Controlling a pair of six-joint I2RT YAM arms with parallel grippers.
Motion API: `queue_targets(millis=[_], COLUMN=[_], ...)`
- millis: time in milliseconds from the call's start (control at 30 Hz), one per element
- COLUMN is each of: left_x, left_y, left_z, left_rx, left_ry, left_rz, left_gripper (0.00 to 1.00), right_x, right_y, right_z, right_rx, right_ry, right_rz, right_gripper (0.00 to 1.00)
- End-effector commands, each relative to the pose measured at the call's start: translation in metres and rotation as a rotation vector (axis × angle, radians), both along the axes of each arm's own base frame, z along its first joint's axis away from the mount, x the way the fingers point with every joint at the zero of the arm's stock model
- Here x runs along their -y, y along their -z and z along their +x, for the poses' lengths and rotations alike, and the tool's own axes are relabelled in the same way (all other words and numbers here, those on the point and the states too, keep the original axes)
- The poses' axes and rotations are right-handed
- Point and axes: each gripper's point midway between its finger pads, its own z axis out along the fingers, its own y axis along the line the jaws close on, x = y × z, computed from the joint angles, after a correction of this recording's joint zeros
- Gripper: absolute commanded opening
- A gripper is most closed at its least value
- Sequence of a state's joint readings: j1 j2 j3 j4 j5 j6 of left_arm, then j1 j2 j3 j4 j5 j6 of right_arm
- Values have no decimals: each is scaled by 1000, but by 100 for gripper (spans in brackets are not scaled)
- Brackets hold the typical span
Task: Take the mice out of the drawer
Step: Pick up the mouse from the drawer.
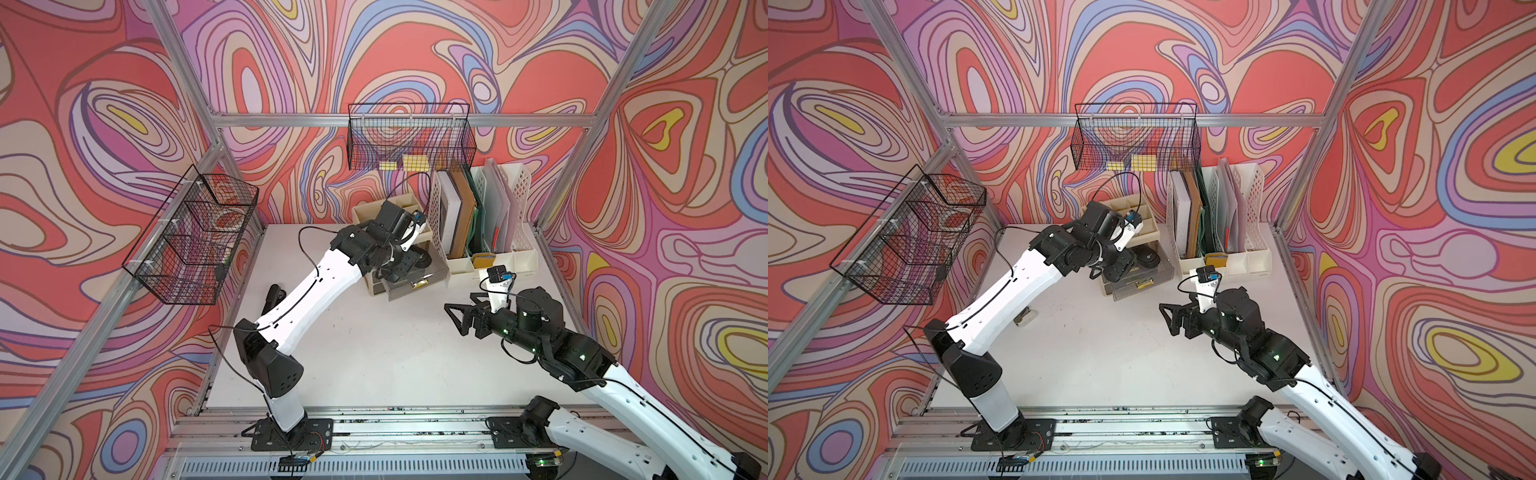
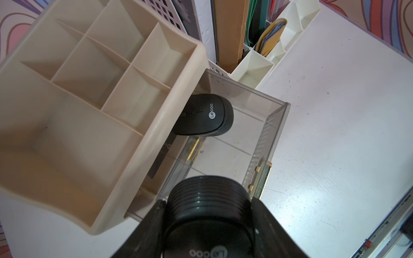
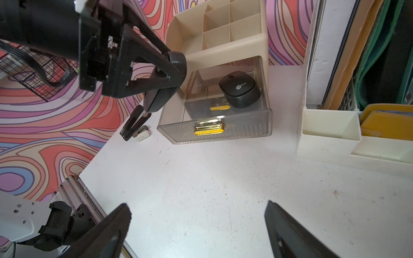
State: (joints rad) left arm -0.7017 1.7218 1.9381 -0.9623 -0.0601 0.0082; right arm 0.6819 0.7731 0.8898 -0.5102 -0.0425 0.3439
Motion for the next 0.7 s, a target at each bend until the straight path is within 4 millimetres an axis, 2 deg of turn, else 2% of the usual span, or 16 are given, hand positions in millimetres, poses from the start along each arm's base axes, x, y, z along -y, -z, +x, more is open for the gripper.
queue_targets(millis=[0, 100, 233, 467, 667], left_x=[-23, -44, -71, -108, -136], left_y=[-4, 6, 33, 84, 131], left_z=[-16, -30, -53, -92, -124], left_rx=[-15, -46, -116, -185, -244], left_ry=[-92, -163, -252, -377, -456], left_rz=[5, 23, 58, 38, 37], left_gripper=[45, 45, 45, 46, 48], right_x=[-9, -18, -26, -34, -36], right_y=[-20, -23, -31, -47, -48], right_z=[-15, -30, -49, -68, -81], right_rx=[13, -25, -49, -71, -86], right_ry=[-103, -206, -319, -428, -488], right_rz=[6, -4, 11, 29, 50], right_gripper=[98, 98, 98, 98, 98])
